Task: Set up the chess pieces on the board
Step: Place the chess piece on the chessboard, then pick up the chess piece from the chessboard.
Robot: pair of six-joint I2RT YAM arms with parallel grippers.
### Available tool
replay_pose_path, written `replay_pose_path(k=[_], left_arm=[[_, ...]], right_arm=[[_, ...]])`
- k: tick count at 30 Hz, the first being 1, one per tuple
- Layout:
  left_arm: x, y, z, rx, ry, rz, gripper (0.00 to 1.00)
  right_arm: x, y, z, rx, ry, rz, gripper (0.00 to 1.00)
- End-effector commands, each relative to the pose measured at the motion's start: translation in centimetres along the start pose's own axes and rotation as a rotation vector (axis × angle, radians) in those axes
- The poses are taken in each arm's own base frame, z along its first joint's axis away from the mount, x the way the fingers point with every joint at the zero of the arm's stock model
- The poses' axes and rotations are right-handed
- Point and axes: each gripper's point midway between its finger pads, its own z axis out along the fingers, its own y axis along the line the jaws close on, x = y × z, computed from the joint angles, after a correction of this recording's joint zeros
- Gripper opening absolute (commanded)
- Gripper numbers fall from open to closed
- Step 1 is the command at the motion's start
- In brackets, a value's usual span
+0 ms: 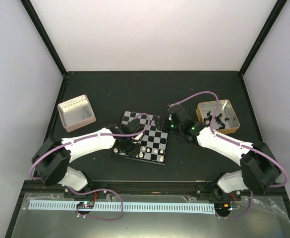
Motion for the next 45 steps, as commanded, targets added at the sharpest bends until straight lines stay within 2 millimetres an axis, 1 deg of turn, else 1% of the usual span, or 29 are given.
replay_pose_path(k=[1, 6, 11, 18, 23, 27, 30, 34, 36, 38, 39, 40, 42, 45], left_arm=[[-0.6, -0.4, -0.8, 0.002, -0.008, 0.001, 0.22], [-0.7, -1.0, -1.0, 0.032, -0.014, 0.008, 0.24], [-0.6, -0.9, -0.8, 0.027, -0.011, 0.004, 0.22], [-0.9, -1.1, -1.6, 0.039, -0.030, 0.005, 0.24], [-1.4, -1.5, -2.9, 0.059, -0.073, 0.011, 0.32], [-2.5, -1.2, -4.6, 0.045, -0.147, 0.002, 0.39], [-3.7, -0.1, -6.1, -0.006, -0.237, -0.034, 0.43], [-5.7, 1.9, -9.2, -0.069, -0.399, -0.097, 0.49], [-6.5, 3.1, -10.7, -0.104, -0.480, -0.136, 0.50], [-7.1, 4.4, -12.2, -0.135, -0.562, -0.183, 0.53], [-7.3, 5.2, -13.0, -0.155, -0.608, -0.208, 0.55], [-7.2, 5.9, -13.4, -0.167, -0.641, -0.227, 0.56], [-7.2, 6.9, -14.7, -0.166, -0.734, -0.264, 0.59], [-6.8, 8.0, -15.6, -0.141, -0.840, -0.318, 0.66]], right_arm=[[-0.2, -0.2, 0.2, -0.001, -0.012, -0.013, 0.54], [-0.3, 0.0, 0.0, -0.009, -0.013, -0.011, 0.54], [-0.2, 0.0, 0.0, -0.009, -0.012, -0.012, 0.54], [-0.2, 0.1, -0.1, -0.016, -0.010, -0.016, 0.54], [-0.2, 0.9, 0.0, -0.043, 0.010, -0.060, 0.54], [0.2, 1.2, 0.2, -0.056, 0.032, -0.095, 0.54], [0.7, 1.6, 0.7, -0.075, 0.072, -0.132, 0.54], [1.6, 2.1, 1.5, -0.075, 0.157, -0.190, 0.54], [2.0, 2.1, 2.1, -0.066, 0.200, -0.218, 0.53], [2.2, 2.3, 2.8, -0.048, 0.224, -0.247, 0.53], [2.5, 2.2, 3.1, -0.037, 0.238, -0.258, 0.53], [2.7, 2.3, 3.4, -0.027, 0.249, -0.268, 0.53], [3.2, 2.3, 4.3, -0.009, 0.272, -0.288, 0.52], [3.7, 2.8, 5.2, 0.023, 0.296, -0.322, 0.51]])
